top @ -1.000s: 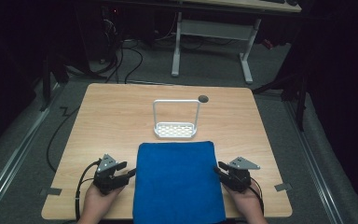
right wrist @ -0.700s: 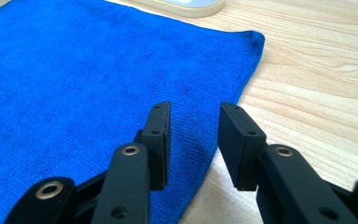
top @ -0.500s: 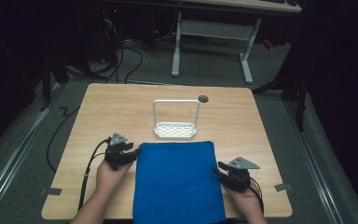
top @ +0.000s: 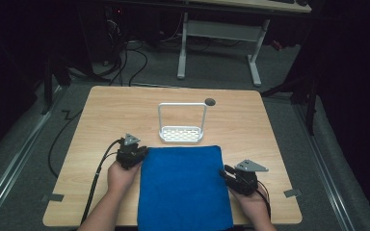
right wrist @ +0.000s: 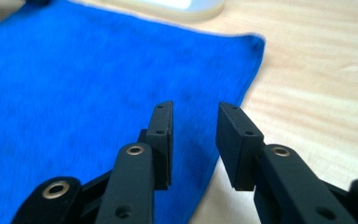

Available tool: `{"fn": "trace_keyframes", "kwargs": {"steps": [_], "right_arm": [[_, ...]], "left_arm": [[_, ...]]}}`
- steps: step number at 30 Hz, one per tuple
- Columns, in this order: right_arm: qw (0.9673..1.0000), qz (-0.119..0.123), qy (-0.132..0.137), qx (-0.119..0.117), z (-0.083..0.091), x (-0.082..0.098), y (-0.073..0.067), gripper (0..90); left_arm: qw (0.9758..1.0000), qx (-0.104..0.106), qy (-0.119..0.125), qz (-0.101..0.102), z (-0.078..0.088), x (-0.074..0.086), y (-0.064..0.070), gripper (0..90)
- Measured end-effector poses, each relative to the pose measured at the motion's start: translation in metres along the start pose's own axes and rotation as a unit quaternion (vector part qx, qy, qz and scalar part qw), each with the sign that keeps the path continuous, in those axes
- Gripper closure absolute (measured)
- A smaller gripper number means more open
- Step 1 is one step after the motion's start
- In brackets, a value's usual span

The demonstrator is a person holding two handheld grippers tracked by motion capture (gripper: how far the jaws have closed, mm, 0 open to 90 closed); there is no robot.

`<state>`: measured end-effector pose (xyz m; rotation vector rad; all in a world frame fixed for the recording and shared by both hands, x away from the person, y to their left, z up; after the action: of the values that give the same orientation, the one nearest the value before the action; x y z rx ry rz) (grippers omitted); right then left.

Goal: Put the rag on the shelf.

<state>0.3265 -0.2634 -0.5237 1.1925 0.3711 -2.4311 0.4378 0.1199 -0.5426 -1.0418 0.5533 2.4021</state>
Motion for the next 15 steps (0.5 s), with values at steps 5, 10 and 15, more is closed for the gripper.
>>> {"fn": "trace_keyframes", "kwargs": {"steps": [5,10,15], "right_arm": [[0.9995,-0.023,-0.004,0.023,-0.019,-0.019,0.011,61.0],[0.9987,-0.033,-0.021,0.034,-0.045,-0.039,0.029,59.1],[0.9982,-0.027,-0.043,0.032,-0.069,-0.051,0.036,58.9]], "left_arm": [[1.0,0.004,-0.002,-0.004,0.0,0.0,0.0,87.0],[1.0,0.004,-0.003,-0.007,0.0,0.0,0.001,87.1],[0.9999,0.002,-0.004,-0.011,0.0,0.0,0.002,87.1]]}}
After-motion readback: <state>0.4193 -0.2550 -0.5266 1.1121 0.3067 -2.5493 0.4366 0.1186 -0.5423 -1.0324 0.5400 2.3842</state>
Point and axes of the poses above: each handheld gripper's, and its own axes: z roughly backward along the jaws, x roughly out of its underside, y roughly to its right, the point moved 1 cm from there along -z, roughly forward along the jaws
